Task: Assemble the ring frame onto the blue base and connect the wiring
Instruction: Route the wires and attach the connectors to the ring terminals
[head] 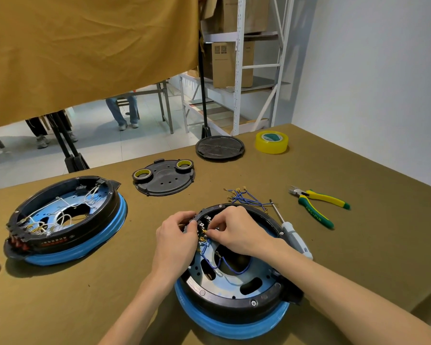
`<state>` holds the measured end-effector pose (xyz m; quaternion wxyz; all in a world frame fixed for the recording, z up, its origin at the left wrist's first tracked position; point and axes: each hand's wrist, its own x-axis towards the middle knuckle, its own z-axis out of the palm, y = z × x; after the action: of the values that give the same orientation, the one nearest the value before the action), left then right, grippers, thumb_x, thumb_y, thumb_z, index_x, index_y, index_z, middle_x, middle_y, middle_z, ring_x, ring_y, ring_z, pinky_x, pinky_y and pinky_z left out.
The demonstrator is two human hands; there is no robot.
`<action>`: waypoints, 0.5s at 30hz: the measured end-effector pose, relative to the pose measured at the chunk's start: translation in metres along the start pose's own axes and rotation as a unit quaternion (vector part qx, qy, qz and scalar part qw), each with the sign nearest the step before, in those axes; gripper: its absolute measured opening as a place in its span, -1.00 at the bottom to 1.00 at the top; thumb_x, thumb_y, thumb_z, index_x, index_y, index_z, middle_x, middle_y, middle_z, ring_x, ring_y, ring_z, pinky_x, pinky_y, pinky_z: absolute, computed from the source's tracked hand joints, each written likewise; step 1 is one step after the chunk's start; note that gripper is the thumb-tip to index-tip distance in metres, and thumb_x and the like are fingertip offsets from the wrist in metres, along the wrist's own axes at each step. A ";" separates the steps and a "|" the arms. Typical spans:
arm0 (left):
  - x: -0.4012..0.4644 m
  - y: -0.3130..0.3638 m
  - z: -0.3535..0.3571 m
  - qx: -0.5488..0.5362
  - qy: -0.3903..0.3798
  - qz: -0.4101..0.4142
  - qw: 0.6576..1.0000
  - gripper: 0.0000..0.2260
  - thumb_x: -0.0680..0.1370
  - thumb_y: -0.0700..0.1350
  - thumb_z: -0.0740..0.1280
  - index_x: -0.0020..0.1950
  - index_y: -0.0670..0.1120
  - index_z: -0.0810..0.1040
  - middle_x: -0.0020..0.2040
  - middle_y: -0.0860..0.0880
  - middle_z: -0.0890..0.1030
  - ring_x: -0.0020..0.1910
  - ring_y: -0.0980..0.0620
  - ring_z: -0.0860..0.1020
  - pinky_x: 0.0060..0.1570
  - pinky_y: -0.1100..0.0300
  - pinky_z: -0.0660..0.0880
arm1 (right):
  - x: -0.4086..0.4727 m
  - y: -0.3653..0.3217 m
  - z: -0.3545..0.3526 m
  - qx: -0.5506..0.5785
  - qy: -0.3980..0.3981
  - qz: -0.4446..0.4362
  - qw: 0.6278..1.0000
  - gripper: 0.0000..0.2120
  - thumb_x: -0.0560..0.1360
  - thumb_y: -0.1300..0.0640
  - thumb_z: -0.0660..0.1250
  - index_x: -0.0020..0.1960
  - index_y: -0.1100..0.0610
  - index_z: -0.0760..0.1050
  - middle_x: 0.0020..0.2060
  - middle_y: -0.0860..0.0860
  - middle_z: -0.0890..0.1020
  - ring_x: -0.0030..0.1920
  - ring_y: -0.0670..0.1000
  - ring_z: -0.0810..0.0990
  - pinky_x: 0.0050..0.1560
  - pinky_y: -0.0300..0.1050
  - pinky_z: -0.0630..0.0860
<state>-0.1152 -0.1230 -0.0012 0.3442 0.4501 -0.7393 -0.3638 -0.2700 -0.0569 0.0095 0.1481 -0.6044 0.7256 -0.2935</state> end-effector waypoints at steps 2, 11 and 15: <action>-0.001 -0.001 0.000 0.001 0.015 0.000 1.000 -0.81 0.62 -0.15 0.36 0.22 -0.03 0.65 0.03 0.12 0.64 0.08 0.12 0.59 0.05 0.26 0.45 | 0.000 0.000 -0.002 0.001 -0.006 -0.003 1.000 -0.90 0.52 0.07 0.46 -0.08 0.06 0.75 -0.43 -0.18 0.53 -0.40 -0.23 0.47 -0.36 -0.42 0.29; 0.000 -0.004 -0.003 0.012 0.031 0.000 0.999 -0.90 0.58 -0.07 0.42 0.08 0.02 0.68 -0.08 0.18 0.65 -0.01 0.23 0.60 -0.06 0.24 0.48 | -0.001 0.001 -0.001 0.001 -0.013 -0.011 1.000 -0.89 0.54 0.08 0.45 -0.08 0.07 0.74 -0.40 -0.16 0.55 -0.39 -0.19 0.47 -0.33 -0.39 0.28; 0.002 -0.004 -0.009 -0.002 0.015 -0.009 1.000 -0.91 0.55 -0.05 0.46 0.04 0.04 0.71 -0.11 0.18 0.68 -0.05 0.25 0.63 -0.01 0.19 0.59 | 0.000 0.001 0.003 -0.005 -0.010 -0.005 1.000 -0.87 0.55 0.04 0.43 -0.06 0.05 0.73 -0.34 -0.12 0.58 -0.37 -0.20 0.47 -0.30 -0.32 0.32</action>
<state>-0.1071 -0.1284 0.0006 0.3533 0.4614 -0.7292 -0.3614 -0.2691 -0.0580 0.0070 0.1510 -0.6119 0.7224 -0.2844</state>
